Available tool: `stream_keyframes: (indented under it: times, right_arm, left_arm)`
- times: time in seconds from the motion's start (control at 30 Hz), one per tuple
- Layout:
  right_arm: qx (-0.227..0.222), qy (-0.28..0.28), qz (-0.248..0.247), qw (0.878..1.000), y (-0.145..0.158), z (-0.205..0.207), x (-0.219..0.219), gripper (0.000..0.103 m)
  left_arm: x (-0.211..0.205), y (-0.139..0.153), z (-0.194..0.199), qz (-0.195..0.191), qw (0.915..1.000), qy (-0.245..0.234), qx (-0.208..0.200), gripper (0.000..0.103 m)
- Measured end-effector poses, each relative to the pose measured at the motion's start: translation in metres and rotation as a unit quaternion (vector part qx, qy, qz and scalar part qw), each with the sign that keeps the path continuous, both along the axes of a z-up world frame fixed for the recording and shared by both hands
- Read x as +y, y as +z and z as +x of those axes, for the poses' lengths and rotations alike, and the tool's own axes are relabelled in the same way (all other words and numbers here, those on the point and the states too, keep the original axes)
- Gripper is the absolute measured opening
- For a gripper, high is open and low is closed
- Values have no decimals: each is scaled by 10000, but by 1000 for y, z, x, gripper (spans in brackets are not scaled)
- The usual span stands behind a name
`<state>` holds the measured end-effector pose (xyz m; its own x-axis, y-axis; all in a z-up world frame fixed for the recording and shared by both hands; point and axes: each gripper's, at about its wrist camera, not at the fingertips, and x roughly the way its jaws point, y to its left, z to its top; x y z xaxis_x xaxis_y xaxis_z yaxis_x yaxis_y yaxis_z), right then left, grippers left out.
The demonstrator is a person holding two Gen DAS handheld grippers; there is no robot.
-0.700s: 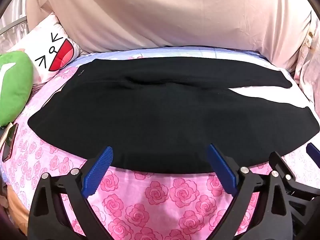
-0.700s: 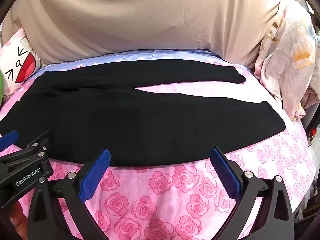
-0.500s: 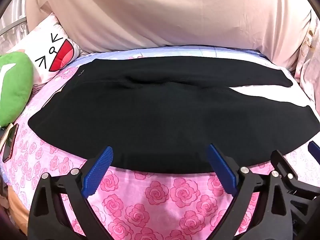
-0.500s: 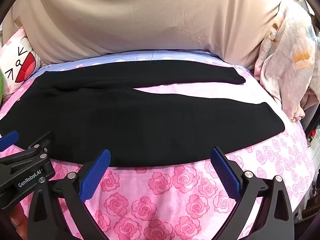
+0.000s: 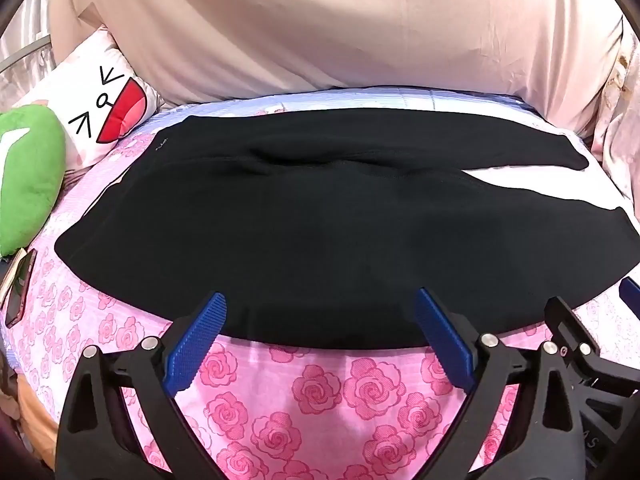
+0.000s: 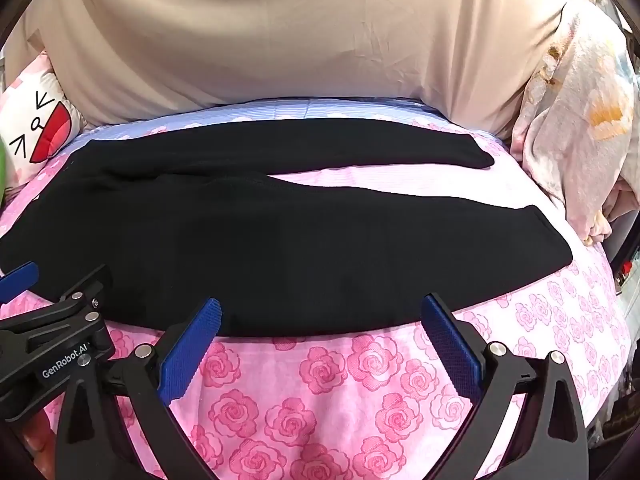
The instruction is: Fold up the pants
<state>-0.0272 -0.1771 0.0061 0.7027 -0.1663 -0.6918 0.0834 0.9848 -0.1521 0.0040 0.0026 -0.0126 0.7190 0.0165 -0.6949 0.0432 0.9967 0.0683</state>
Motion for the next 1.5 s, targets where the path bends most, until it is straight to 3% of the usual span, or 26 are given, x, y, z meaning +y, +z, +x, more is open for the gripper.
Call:
stream_keyframes:
  times: [1.5]
  right_arm:
    - [-26,-7,-63,10000,3,-1,0,98]
  left_arm:
    - [0,5,-1,53,10000,0,-3,93]
